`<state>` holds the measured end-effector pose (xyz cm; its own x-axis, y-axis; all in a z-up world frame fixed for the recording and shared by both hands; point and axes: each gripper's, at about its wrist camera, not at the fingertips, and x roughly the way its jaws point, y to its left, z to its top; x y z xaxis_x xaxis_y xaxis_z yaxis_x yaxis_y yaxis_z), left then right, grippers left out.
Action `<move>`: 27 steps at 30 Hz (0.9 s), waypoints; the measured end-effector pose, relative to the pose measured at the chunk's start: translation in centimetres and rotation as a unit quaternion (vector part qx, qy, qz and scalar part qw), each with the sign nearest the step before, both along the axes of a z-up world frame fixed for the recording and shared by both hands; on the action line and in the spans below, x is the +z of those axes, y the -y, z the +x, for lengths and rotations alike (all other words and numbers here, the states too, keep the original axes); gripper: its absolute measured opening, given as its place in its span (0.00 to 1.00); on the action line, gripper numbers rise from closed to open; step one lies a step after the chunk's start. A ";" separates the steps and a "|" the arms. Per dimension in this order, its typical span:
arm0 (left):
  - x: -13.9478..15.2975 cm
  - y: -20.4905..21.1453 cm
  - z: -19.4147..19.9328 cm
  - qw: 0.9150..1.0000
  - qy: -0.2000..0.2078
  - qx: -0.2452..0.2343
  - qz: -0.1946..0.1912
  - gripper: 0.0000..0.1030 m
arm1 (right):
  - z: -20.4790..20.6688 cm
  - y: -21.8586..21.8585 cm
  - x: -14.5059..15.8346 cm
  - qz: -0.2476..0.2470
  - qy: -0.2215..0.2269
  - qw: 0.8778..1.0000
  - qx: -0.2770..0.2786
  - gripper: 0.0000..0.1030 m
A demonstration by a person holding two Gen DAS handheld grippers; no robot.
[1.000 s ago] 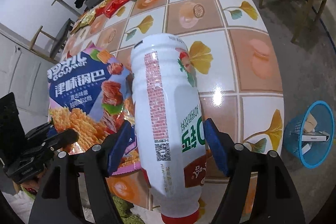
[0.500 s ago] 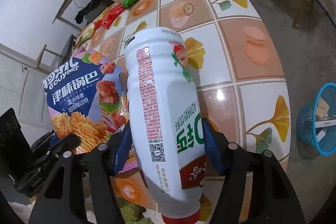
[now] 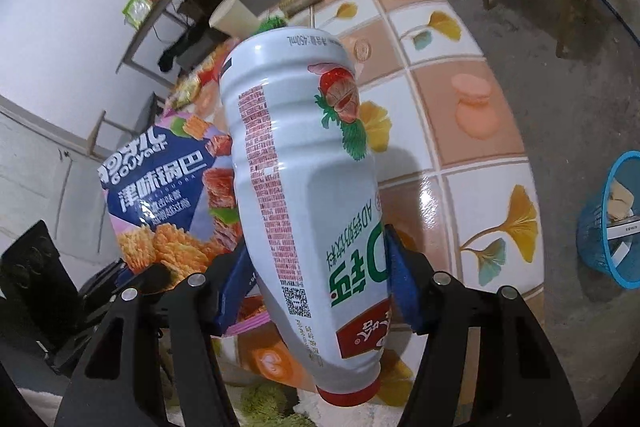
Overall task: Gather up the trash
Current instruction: 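Carry the bottle and pink bag over the blue wastebasket and release both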
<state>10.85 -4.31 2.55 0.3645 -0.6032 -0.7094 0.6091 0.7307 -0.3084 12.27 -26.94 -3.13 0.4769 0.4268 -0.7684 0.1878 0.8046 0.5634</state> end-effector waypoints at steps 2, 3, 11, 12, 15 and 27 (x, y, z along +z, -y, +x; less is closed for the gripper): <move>0.6 0.3 -0.3 1.000 0.009 -0.008 -0.005 0.19 | -0.9 0.8 0.6 0.010 0.011 1.000 -0.014 0.59; 0.9 0.5 -0.4 1.000 0.013 -0.012 -0.007 0.19 | -1.3 1.2 0.9 0.016 0.017 0.999 -0.021 0.59; 3.3 5.2 -1.2 0.996 0.023 -0.081 -0.019 0.19 | -8.4 7.0 2.5 0.060 0.076 0.988 -0.119 0.59; 3.7 6.5 -1.6 0.995 0.027 -0.097 -0.021 0.19 | -9.4 7.9 2.5 0.061 0.080 0.986 -0.134 0.59; 4.5 9.8 -2.5 0.990 0.038 -0.134 -0.020 0.19 | -13.9 12.1 2.3 0.059 0.091 0.973 -0.202 0.59; 0.8 31.5 -5.9 0.935 0.050 -0.339 0.094 0.19 | -31.1 23.9 -4.3 0.078 0.061 0.900 -0.425 0.59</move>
<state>5.00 -35.79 3.32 0.0143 -0.5874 -0.8091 0.9705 0.2029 -0.1302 -18.84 -50.80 -7.40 0.7589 -0.0328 -0.6504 0.6266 0.3090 0.7155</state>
